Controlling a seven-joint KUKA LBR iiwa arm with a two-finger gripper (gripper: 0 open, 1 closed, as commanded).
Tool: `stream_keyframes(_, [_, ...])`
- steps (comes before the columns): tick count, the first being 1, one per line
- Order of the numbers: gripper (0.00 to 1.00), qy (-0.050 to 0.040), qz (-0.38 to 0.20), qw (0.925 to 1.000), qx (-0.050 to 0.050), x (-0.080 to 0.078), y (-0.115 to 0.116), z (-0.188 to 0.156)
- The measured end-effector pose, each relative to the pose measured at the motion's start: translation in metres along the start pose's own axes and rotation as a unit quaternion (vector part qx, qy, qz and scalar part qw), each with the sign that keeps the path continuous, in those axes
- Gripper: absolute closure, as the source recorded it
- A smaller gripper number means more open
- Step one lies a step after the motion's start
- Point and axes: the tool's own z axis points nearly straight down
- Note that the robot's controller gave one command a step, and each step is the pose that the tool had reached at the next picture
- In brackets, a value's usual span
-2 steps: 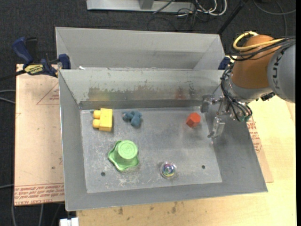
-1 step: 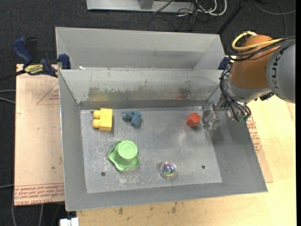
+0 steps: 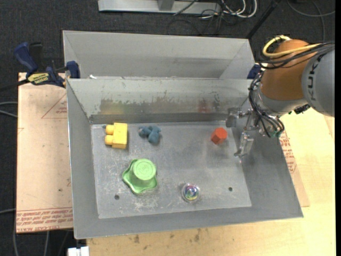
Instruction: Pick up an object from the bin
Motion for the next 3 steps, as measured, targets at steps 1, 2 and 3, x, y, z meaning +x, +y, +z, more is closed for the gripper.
stream_keyframes(1, [0.0, -0.0002, -0.047, 0.9989, -0.001, -0.023, 0.036, 0.035])
stream_keyframes(2, [1.0, -0.0007, -0.047, 0.9989, 0.0, -0.023, 0.035, 0.034])
stream_keyframes(3, [1.0, -0.0043, -0.188, 0.9821, 0.001, -0.005, 0.041, -0.148])
